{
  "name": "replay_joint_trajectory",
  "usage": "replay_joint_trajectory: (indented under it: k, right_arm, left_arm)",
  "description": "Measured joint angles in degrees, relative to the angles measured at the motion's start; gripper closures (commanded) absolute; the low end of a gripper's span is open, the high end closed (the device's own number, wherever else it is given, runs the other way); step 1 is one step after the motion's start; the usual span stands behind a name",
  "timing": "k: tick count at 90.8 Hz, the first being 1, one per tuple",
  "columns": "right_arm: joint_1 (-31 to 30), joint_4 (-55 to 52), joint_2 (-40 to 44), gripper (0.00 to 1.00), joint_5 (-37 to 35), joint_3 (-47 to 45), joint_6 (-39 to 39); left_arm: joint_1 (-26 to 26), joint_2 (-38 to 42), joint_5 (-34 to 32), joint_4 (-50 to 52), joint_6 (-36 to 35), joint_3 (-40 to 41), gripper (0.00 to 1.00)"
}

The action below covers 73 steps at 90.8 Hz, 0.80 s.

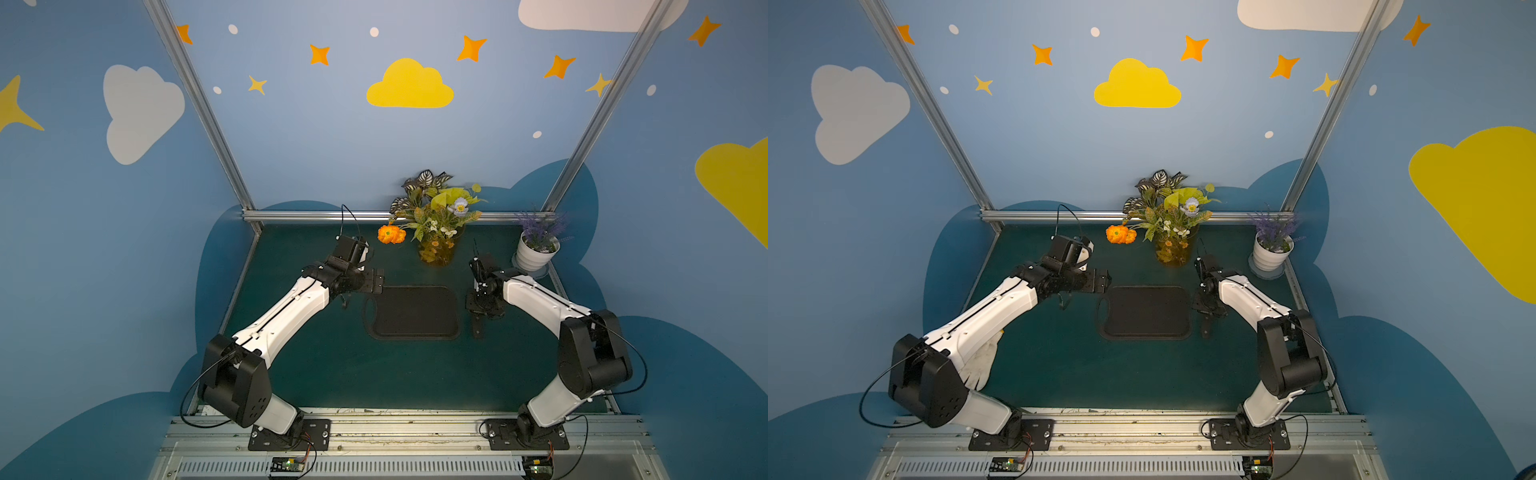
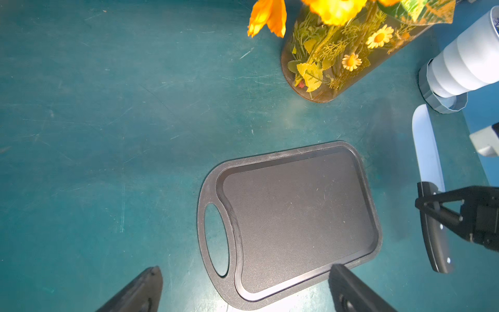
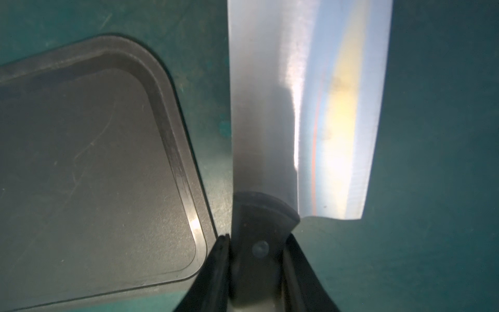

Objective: Align the knife with the edge of the cutting board
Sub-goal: Pick up the knife at the center of the board, then place the knife at the edge of the cutting board.

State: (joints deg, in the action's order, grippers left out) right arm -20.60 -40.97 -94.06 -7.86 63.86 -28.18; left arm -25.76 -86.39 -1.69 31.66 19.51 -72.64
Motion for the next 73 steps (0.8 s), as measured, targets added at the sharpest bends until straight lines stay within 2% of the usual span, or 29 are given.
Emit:
replay_joint_trajectory:
  k: [34, 73]
  right_arm:
    - [-3.4, -0.1, 2.8, 1.0, 0.8, -1.3, -2.1]
    - [-13.2, -0.2, 2.4, 1.0, 1.3, -0.7, -6.6]
  left_arm:
    - [0.0, 0.0, 0.0, 0.0, 0.0, 0.0, 0.0]
    - [0.0, 0.0, 0.3, 0.0, 0.0, 0.0, 0.0]
